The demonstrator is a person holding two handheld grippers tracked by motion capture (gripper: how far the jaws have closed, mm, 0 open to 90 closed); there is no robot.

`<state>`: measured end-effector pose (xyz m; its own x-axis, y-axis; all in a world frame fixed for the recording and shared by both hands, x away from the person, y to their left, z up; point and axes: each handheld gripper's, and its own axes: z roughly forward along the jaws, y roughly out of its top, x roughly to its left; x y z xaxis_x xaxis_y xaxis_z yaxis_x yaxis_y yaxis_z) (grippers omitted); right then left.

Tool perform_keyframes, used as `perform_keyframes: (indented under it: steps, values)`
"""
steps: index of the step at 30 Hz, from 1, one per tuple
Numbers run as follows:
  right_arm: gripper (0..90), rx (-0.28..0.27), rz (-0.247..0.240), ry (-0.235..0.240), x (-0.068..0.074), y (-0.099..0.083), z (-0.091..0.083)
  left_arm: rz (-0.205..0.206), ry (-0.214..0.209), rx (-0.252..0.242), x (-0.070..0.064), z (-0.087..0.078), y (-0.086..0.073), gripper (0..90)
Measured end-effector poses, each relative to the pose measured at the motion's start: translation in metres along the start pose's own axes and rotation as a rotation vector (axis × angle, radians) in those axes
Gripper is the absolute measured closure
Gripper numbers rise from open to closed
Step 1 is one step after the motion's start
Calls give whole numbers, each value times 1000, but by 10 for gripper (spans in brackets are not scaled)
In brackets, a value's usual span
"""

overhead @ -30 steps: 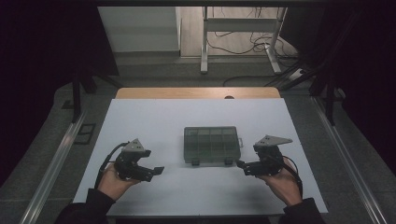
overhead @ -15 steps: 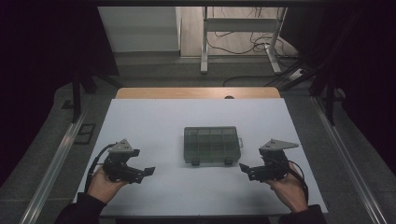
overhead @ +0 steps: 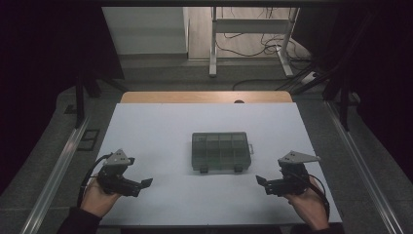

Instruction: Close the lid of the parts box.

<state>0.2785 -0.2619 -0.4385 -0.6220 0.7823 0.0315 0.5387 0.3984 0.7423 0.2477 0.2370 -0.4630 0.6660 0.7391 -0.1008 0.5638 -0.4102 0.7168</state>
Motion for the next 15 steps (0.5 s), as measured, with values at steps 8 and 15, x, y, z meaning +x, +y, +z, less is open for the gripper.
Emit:
perform_keyframes:
  steps: [8,15]
  values:
    - [4,10,5,-26,-1,-11,-10,-1,43,-20,2,-13,-13,0]
    - [4,26,27,-44,-6,-21,-15,-7,71,-16,3,-17,-23,0]
